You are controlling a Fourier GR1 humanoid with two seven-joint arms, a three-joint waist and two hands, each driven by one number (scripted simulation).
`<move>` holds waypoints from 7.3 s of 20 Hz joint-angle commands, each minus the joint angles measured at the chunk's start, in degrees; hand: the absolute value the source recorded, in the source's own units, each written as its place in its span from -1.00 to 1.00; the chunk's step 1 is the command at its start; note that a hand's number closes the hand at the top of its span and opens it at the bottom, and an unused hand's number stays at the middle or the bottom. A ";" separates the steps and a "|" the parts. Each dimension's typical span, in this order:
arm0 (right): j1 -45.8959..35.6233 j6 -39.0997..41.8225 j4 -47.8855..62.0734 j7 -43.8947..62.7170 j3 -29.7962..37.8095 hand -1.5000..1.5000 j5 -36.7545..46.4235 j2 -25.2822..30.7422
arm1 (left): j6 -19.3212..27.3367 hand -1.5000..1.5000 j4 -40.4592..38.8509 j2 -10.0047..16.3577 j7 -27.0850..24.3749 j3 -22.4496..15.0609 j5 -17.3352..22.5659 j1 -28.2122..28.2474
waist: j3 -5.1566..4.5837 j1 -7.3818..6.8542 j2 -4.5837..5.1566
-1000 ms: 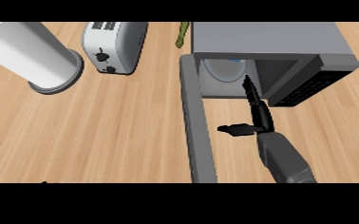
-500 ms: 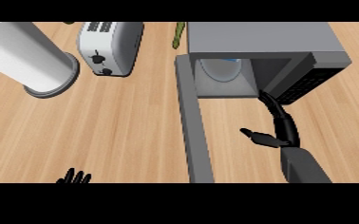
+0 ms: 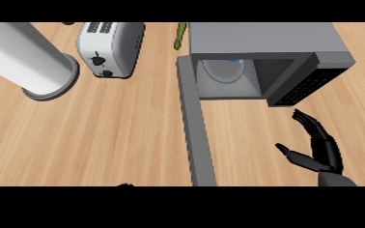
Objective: Pick up the milk, place it into the microwave and close the microwave
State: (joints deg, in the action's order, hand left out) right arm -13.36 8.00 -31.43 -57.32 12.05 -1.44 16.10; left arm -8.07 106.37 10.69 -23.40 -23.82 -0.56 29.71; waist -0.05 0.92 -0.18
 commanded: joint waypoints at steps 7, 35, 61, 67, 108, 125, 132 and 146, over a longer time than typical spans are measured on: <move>6.94 6.57 -3.80 -1.68 3.31 -1.00 -5.69 3.85 | 7.44 1.00 -15.85 -10.43 3.57 -0.22 -6.73 -17.37 | 0.06 -0.67 0.25; 9.61 19.15 -17.91 3.91 -0.64 -1.00 -13.36 11.51 | 19.27 1.00 -43.58 -10.66 11.01 -32.14 8.34 -50.78 | -0.19 3.93 0.56; 0.95 20.25 -30.56 16.35 -5.56 -1.00 -19.68 15.72 | 37.91 1.00 -53.24 -10.68 9.72 -28.16 28.28 -81.44 | 0.05 15.69 3.60; -1.75 21.69 -32.53 18.30 -6.37 -1.00 -21.79 15.84 | 38.98 1.00 -56.95 -10.68 9.53 -26.77 31.09 -86.46 | 0.18 17.63 4.46; -10.11 37.61 -55.04 32.37 -20.00 1.00 -30.13 20.63 | 48.89 1.00 -61.90 -10.57 8.70 -27.06 39.85 -92.82 | 0.62 24.56 5.20; -6.59 39.79 -62.98 39.43 -26.01 1.00 -32.32 22.26 | 55.71 1.00 -64.49 -10.56 10.30 -25.26 43.64 -89.76 | 0.39 23.16 5.96; -1.65 38.88 -66.64 41.14 -29.73 1.00 -34.43 20.58 | 50.49 1.00 -57.70 -10.70 10.22 -12.19 57.05 -84.49 | -0.56 20.83 6.23; 6.69 32.76 -75.51 42.33 -33.02 1.00 -33.05 17.43 | 33.66 1.00 -62.32 -8.53 5.72 -13.72 66.08 -79.76 | -0.52 16.22 5.49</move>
State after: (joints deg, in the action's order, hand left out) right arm -8.66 41.90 -104.58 -15.08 -19.72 -35.01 34.47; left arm 26.31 50.99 -0.10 -15.53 -44.24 62.05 -54.56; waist -0.10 19.21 4.74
